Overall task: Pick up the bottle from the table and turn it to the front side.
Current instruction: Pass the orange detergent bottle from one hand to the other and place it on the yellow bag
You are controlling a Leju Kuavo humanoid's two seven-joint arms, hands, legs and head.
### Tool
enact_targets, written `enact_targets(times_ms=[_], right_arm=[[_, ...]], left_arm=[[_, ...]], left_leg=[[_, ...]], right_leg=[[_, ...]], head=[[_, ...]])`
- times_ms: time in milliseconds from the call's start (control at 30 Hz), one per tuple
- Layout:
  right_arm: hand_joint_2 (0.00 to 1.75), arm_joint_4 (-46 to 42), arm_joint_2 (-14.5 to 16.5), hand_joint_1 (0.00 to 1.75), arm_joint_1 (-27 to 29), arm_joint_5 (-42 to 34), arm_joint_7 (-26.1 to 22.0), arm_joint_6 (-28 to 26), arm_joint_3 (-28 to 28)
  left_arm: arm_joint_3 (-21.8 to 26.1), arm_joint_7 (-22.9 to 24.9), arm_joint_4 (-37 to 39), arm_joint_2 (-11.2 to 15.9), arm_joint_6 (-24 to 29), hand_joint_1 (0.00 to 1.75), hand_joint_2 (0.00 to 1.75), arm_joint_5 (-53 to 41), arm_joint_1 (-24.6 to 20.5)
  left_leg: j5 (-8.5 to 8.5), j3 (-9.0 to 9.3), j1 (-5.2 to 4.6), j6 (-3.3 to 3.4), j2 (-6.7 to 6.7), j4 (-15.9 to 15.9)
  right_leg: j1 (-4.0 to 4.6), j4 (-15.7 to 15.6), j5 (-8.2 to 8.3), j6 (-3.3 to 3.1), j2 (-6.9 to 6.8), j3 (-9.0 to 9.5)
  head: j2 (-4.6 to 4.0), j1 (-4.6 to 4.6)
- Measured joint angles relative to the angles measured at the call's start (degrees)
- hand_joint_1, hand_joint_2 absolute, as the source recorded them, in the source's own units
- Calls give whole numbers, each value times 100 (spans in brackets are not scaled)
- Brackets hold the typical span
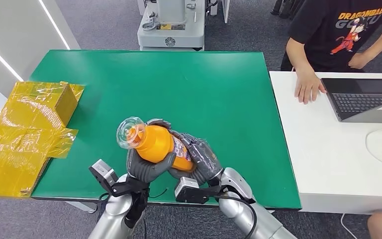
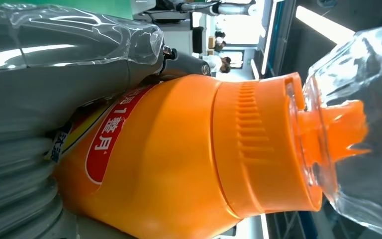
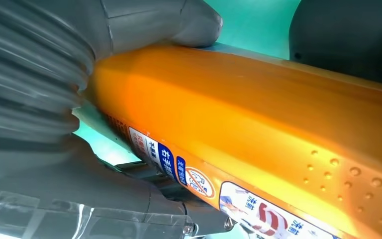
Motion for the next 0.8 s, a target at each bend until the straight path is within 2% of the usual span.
enact_targets(times_ms=[300, 333, 433, 467, 800], right_arm=[[175, 131, 74, 175, -14, -73, -88, -17, 52], [175, 140, 78, 164, -19, -75, -88, -17, 56], [175, 174, 92, 34, -35, -76, -88, -32, 71], [175, 191, 97, 1, -41, -77, -88, -56, 80], [175, 256, 99, 0, 50, -195, -32, -428, 110]], left_arm=[[40, -163, 0, -9, 32, 175, 175, 42, 34], [47, -167, 0, -9, 32, 175, 175, 42, 36], [61, -169, 0, -9, 32, 175, 175, 43, 41], [64, -170, 0, -9, 34, 175, 175, 43, 42], [66, -191, 0, -10, 71, 175, 175, 20, 36]], left_leg=[[0, 0, 0, 0, 0, 0], [0, 0, 0, 0, 0, 0], [0, 0, 0, 0, 0, 0], [0, 0, 0, 0, 0, 0], [0, 1, 0, 0, 0, 1]], right_leg=[[0, 0, 0, 0, 0, 0], [0, 0, 0, 0, 0, 0], [0, 0, 0, 0, 0, 0], [0, 0, 0, 0, 0, 0], [0, 0, 0, 0, -1, 0]], head=[[0, 0], [0, 0], [0, 1], [0, 1], [0, 0]])
